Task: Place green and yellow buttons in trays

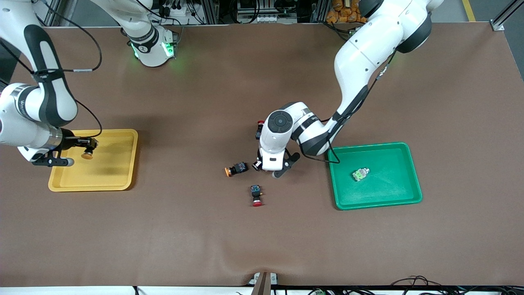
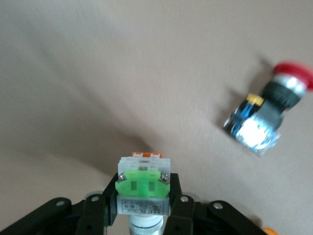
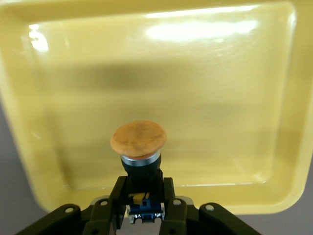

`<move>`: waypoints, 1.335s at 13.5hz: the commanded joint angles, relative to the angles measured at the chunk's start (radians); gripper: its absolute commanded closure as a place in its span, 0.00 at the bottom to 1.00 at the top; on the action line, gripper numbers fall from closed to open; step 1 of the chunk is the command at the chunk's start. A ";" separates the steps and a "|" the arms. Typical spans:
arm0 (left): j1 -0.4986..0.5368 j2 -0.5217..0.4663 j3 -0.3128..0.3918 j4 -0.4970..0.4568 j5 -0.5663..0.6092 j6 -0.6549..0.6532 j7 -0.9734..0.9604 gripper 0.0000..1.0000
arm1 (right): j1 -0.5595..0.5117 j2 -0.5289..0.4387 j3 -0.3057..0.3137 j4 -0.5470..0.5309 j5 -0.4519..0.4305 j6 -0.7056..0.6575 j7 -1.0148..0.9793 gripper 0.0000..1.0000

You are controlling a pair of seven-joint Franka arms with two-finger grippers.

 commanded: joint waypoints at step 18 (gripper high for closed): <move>0.770 -0.261 -0.194 -0.247 -0.007 -0.355 0.748 1.00 | -0.102 0.131 0.028 0.079 -0.007 0.037 -0.224 0.00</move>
